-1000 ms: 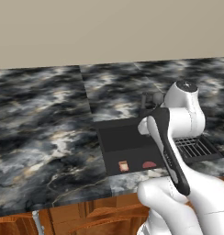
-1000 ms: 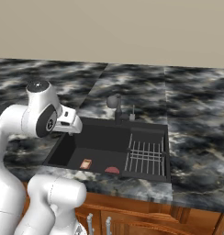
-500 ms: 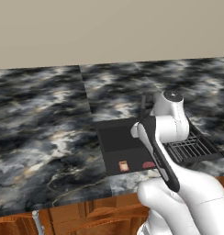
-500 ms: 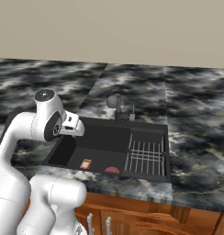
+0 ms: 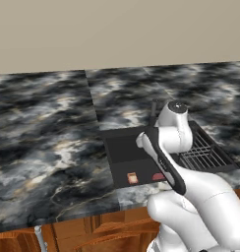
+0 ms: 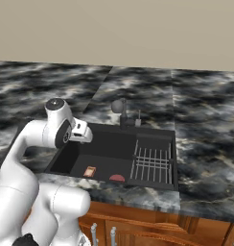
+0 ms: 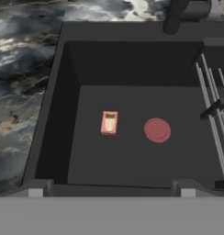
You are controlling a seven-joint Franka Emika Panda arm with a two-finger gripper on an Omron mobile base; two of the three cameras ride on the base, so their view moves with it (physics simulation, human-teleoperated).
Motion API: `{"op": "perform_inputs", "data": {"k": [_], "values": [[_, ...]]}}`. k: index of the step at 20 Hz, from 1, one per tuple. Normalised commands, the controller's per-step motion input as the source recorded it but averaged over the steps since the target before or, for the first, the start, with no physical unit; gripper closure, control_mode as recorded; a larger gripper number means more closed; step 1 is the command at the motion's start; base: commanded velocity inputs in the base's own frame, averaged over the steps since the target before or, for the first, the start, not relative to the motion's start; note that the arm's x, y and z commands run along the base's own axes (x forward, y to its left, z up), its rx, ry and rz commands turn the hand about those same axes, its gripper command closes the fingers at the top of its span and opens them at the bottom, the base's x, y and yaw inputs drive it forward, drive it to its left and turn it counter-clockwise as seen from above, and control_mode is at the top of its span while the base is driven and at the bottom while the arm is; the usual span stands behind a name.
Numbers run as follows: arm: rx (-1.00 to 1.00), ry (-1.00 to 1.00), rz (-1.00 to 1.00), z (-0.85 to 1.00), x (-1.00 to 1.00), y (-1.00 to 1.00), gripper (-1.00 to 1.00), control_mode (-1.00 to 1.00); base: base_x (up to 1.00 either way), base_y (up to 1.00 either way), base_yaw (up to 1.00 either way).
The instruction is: Pick up the bar soap and sponge from the sink, and place them back in the cabinet, and close the cabinet door.
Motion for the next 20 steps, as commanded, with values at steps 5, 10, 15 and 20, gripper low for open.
{"op": "perform_inputs", "data": {"k": [5, 10, 15, 20], "values": [[0.00, 0.00, 0.00, -0.27, 0.27, 0.00, -1.00, -1.00, 0.00, 0.00, 0.00], [0.00, 0.00, 0.00, -0.34, 0.22, 0.00, -1.00, -1.00, 0.00, 0.00, 0.00], [0.00, 0.00, 0.00, -0.32, 0.23, 0.03, -1.00, -1.00, 0.00, 0.00, 0.00], [0.00, 0.00, 0.00, -0.34, 0.26, 0.07, -1.00, -1.00, 0.00, 0.00, 0.00]]}}
